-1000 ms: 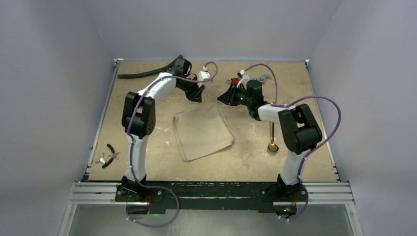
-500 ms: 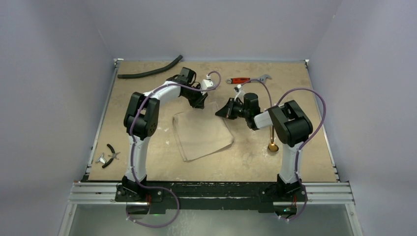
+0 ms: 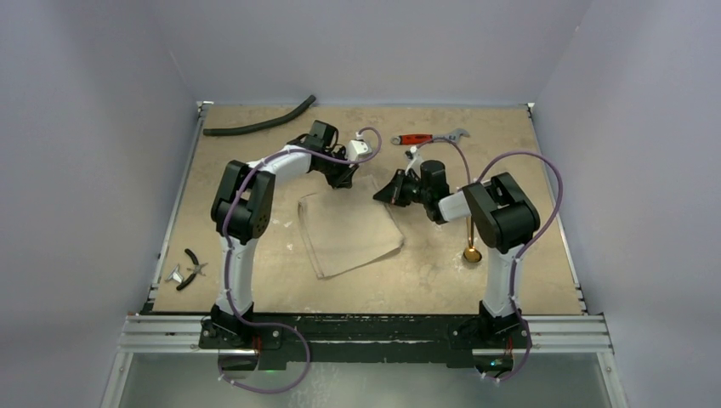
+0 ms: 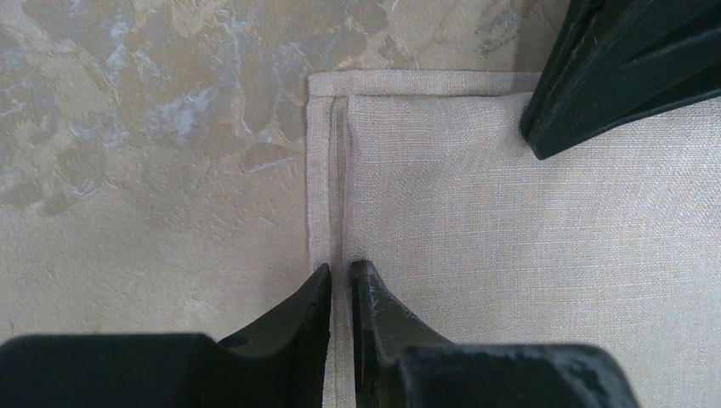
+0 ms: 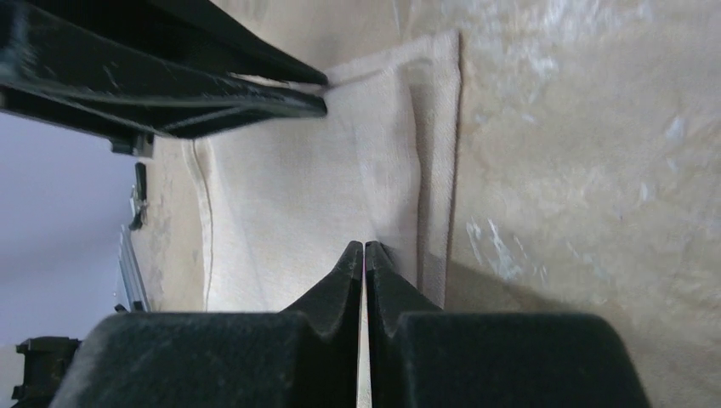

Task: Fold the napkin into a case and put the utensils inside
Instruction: Smooth out the lower triangle-folded napkin at the center of the board.

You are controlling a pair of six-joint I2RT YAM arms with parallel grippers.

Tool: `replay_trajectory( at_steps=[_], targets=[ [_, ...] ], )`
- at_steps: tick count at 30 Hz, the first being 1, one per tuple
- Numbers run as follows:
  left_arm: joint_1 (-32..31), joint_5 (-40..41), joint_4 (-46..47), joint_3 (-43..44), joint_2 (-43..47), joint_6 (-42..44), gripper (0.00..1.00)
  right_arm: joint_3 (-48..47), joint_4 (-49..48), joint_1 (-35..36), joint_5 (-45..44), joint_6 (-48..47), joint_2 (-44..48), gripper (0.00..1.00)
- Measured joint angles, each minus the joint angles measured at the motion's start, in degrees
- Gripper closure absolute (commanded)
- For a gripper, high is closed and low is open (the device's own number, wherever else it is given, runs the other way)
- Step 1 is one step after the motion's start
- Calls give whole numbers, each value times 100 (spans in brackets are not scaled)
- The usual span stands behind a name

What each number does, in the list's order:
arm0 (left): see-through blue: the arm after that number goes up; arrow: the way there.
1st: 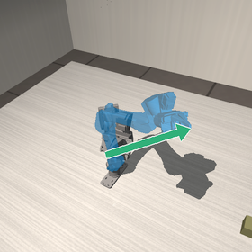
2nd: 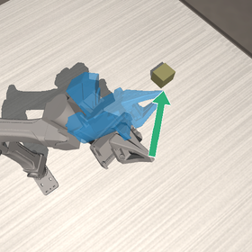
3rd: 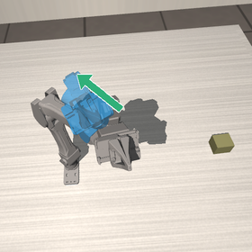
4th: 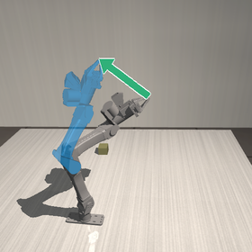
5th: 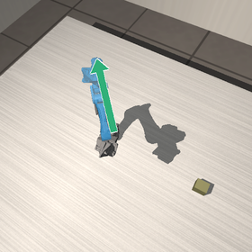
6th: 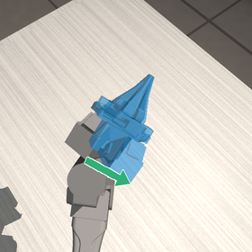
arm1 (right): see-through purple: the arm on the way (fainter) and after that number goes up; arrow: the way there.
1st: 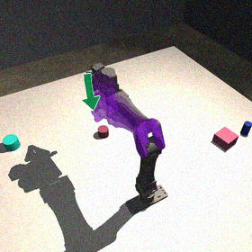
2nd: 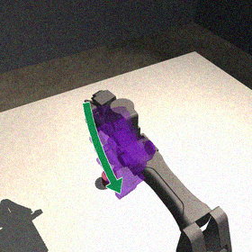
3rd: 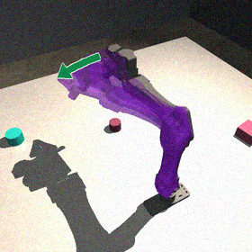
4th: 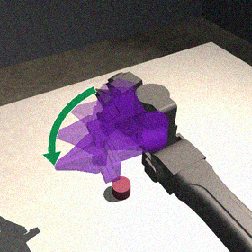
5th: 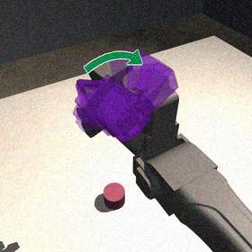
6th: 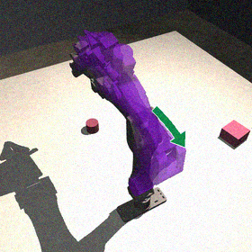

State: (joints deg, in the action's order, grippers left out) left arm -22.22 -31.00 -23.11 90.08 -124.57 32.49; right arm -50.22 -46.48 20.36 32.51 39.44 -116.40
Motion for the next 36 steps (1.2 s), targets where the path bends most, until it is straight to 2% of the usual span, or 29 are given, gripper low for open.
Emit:
replay_trajectory(
  at_steps=[10, 18, 21, 28, 36],
  targets=[
    [0, 28, 17, -9, 11, -24, 86, -1143, 70, 94, 0, 76, -197, 97],
    [2, 57, 105, -96, 72, -50, 79, -1637, 223, 101, 9, 114, -1113, 100],
    [7, 101, 44, -129, 153, -52, 75, -1755, 227, 101, 22, 142, -1185, 100],
    [127, 50, -728, -337, 813, 168, 75, -1768, 243, 125, -278, 118, -1182, 100],
    [730, 68, -1478, -1250, 1547, 835, 78, -1768, 247, 157, -562, 72, -1145, 100]
  ],
)
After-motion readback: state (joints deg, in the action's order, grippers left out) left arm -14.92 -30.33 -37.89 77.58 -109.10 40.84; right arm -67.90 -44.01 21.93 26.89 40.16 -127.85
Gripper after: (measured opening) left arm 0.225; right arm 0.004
